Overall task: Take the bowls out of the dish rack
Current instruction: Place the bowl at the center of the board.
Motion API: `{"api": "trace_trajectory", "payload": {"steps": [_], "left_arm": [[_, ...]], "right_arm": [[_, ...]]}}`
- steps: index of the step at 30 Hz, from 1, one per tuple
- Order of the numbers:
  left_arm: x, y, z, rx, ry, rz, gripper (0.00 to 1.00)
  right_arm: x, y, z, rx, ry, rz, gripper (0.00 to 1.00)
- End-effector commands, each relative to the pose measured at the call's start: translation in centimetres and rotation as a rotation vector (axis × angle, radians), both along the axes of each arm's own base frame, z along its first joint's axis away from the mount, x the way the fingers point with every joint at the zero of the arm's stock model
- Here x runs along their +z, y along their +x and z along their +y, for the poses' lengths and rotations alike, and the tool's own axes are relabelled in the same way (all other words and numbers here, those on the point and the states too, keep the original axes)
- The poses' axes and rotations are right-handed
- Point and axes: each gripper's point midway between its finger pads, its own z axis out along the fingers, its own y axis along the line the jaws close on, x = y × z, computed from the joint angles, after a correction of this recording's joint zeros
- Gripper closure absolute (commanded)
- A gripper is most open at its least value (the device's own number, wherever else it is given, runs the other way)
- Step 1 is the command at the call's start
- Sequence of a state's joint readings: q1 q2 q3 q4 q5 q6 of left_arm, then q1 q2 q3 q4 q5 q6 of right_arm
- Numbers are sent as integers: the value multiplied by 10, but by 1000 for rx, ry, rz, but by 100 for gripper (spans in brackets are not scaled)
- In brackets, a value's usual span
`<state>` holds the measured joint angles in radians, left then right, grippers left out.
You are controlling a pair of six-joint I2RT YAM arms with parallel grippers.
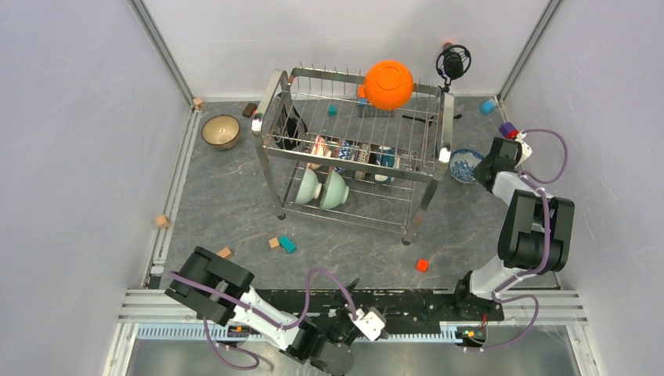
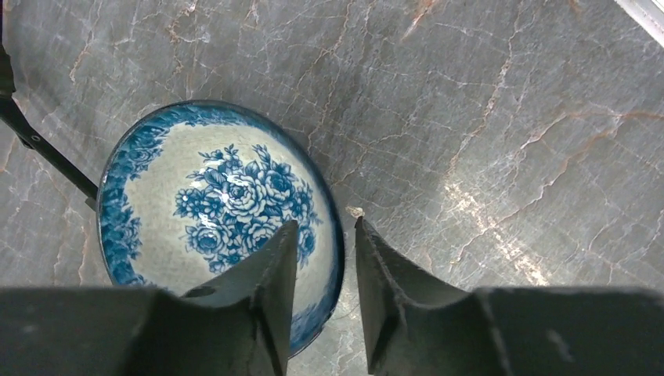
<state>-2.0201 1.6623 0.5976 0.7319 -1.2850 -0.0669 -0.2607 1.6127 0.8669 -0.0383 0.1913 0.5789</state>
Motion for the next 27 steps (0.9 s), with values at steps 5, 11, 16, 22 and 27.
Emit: {"api": "trace_trajectory", "payload": {"steps": [5,11,16,22,27], "left_arm": [[9,-8,-6,25,-79,38,0],[11,-14,-11,5,-66,28,0],[17,-18,-14,-7,-58,12,0],[25,-19,-6,19,-54,-14,0],[28,-15,4,53,-73,-13,0]], "right_arm": [[25,6,-3,12,-19,-54,37],[93,23,-9,0,-53,-147,6],[172,41,6,-11,-40,-299,5],[274,57,72,98,74,-586,6],[395,32,114,208,72,-880,7]]}}
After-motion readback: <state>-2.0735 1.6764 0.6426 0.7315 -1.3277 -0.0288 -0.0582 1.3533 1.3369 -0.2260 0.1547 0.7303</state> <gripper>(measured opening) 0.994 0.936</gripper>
